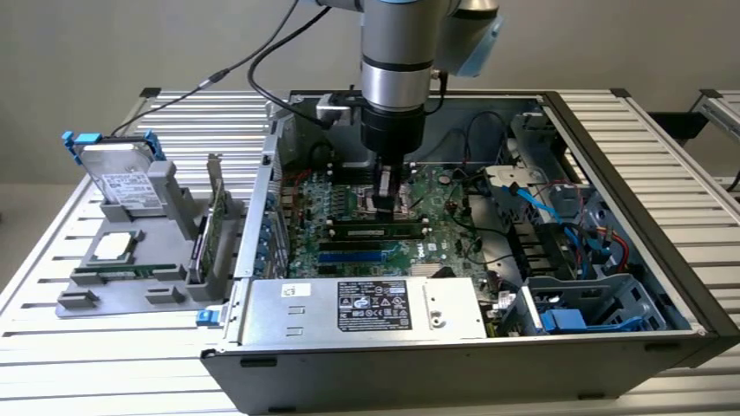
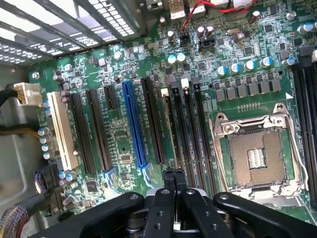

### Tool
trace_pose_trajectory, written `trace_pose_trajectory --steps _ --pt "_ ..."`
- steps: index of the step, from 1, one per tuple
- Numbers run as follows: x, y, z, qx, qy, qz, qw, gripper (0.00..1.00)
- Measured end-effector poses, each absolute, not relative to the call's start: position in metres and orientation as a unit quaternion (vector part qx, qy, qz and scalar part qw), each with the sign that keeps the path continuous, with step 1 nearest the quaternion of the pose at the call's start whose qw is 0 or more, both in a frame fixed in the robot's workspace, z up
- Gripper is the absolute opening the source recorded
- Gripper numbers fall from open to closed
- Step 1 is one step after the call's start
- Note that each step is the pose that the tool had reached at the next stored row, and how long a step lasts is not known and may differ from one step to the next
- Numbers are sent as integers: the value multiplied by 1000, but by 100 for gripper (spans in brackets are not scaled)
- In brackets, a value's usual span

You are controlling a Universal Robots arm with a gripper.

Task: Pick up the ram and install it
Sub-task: 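Press down the ram until it locks into place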

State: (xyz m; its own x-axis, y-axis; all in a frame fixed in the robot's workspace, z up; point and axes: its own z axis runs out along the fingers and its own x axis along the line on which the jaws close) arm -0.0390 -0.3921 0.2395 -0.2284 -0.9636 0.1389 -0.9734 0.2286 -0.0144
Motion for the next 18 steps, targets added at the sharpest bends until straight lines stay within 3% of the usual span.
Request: trace_pose_trajectory --steps 18 --pt "-39 -392 240 502 -862 41 57 10"
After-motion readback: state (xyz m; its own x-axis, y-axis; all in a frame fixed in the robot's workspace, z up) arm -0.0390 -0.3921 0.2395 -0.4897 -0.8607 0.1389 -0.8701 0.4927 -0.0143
